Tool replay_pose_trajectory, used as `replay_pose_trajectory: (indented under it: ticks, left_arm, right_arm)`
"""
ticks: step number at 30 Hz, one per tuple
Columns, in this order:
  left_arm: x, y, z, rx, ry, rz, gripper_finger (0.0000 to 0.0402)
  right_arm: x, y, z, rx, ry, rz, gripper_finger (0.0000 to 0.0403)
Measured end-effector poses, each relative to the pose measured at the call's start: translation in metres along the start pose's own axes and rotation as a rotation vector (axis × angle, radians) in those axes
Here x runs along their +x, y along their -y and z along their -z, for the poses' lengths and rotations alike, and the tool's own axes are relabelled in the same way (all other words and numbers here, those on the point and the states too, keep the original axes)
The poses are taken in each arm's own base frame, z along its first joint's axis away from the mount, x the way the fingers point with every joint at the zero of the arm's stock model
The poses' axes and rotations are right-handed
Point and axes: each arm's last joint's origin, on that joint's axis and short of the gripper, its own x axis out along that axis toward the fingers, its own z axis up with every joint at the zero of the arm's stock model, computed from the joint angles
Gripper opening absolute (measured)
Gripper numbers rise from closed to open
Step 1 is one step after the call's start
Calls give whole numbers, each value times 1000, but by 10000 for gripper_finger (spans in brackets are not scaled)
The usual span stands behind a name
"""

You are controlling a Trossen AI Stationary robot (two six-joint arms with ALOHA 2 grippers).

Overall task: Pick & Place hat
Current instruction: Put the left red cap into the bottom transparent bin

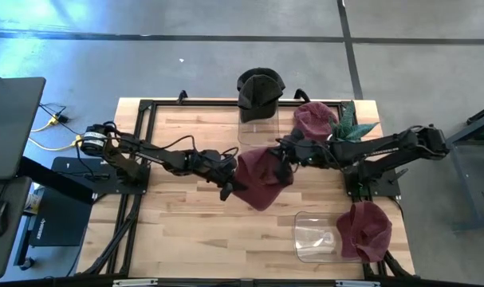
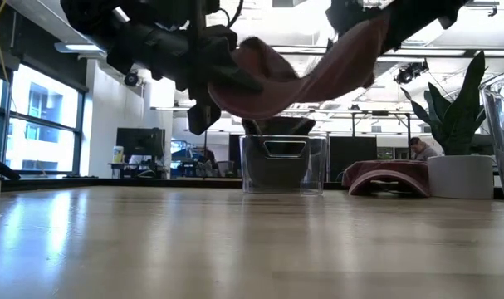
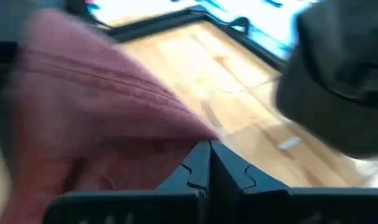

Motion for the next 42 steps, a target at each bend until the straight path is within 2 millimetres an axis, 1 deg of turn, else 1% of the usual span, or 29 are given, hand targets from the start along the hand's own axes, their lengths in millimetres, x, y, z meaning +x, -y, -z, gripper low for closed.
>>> replay_pose_trajectory:
  ticks: [3, 6, 9, 12, 17, 20, 23, 25, 27, 28, 31, 33, 35, 36, 38, 42]
  left_arm:
    - [0, 1, 1, 1, -25, 22, 1]
    - [0, 0, 1, 2, -25, 19, 1]
    - [0, -1, 1, 2, -9, -3, 1]
    - [0, -1, 1, 1, -8, -14, 1]
    - [0, -4, 5, -12, -46, -45, 1]
    - [-1, -6, 7, -16, -65, -63, 1]
    - [-1, -6, 7, 6, -80, -53, 1]
    - [-1, -5, 7, 8, -87, -34, 1]
    - [-1, -5, 7, 8, -90, -31, 1]
    - [-1, -5, 8, 8, -93, -33, 1]
    - [-1, -6, 9, 6, -108, -45, 1]
    - [-1, -7, 10, 15, -112, -48, 1]
    - [-1, -7, 10, 17, -111, -46, 1]
    - [-1, -7, 10, 18, -111, -47, 1]
    - [-1, -7, 10, 18, -112, -47, 1]
    - [-1, -7, 10, 16, -111, -47, 1]
  right_arm:
    - [7, 4, 2, -12, 0, 69, 2]
    - [8, 4, 3, -51, -2, 69, 5]
    - [2, 0, 0, -69, 0, -25, 6]
    - [-9, -4, -4, -67, 3, -127, 2]
    - [-28, -12, -6, -95, 4, -215, 4]
    - [-29, -20, -3, -136, -10, -318, 2]
    - [-24, -26, -1, -150, -21, -403, 2]
    - [-19, -28, 1, -169, -23, -426, 2]
    - [-16, -27, 0, -189, -10, -394, 1]
    - [-15, -25, 0, -189, 0, -351, 1]
    - [-19, -18, -9, -139, 67, -124, 2]
    - [-25, -13, -11, -114, 104, 29, 1]
    - [-31, -13, -11, -127, 113, 87, 1]
    - [-33, -15, -11, -147, 108, 71, 2]
    - [-38, -20, -11, -186, 106, -32, 3]
    - [-43, -35, -10, -257, 77, -374, 1]
